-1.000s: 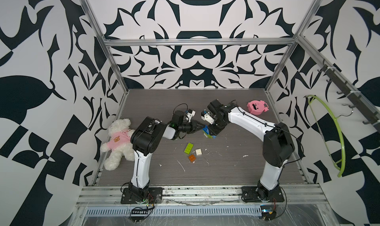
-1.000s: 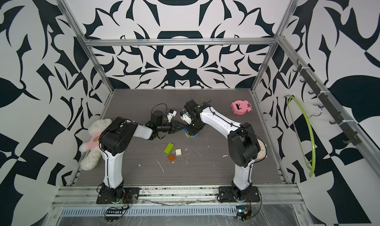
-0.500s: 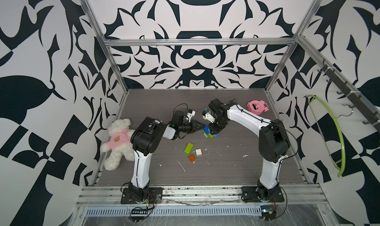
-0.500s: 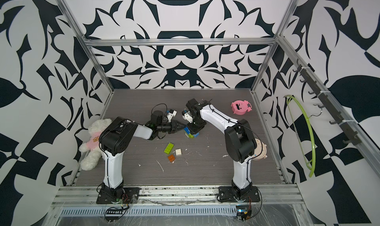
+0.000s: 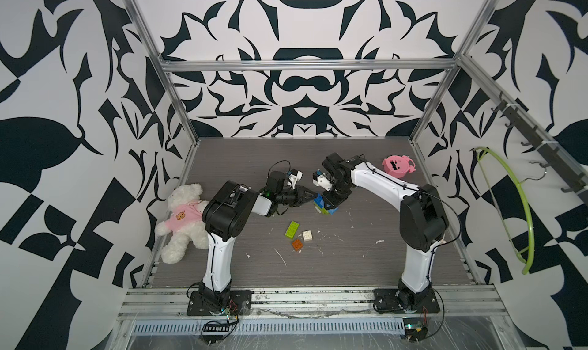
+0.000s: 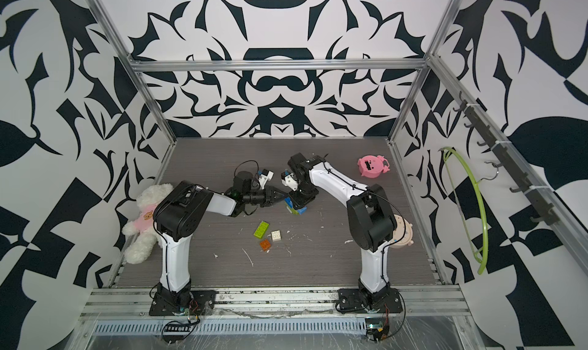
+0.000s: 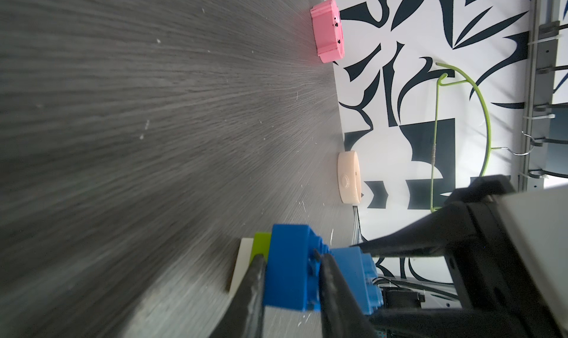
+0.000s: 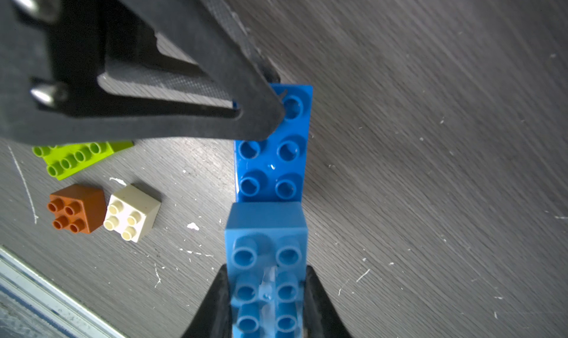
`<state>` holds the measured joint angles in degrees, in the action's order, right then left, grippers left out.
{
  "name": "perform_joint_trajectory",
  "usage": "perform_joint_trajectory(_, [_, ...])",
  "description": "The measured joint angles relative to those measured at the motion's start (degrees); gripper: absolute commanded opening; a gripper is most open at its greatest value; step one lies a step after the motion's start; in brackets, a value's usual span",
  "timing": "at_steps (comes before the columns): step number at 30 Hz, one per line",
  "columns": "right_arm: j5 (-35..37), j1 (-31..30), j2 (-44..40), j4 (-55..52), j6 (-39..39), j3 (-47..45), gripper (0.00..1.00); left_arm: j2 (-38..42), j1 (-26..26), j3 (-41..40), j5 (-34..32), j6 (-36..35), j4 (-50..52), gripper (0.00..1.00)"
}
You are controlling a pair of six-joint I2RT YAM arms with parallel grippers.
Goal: Assemble a heart with lego
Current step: Assemble the lego brick with the lego brick.
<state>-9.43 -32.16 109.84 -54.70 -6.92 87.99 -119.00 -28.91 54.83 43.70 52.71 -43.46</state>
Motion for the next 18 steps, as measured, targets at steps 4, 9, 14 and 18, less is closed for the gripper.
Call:
perform_joint_trajectory(4, [1.0, -0.6, 0.8, -1.2, 1.4, 1.0, 0.00, 0.0, 0.0, 0.0, 0.0, 0.0, 0.0, 0.17])
perform_joint_trajectory(9, [1.6, -1.0, 1.4, -2.2, 2.9, 1.9, 0.00, 0.0, 0.0, -0.2, -0.2, 0.1, -0.5, 0.17])
perform_joint_trajectory(14, [1.5, -1.2, 2.8, -3.6, 4.2, 3.6, 0.00, -0.3, 0.0, -0.5, -0.5, 0.8, -1.9, 0.17])
perform_joint_trajectory(18, [1.5, -1.3, 4.4, -5.1, 5.3, 5.9, 0.00, -0.4, 0.2, -0.5, -1.0, 1.3, -2.6, 0.17])
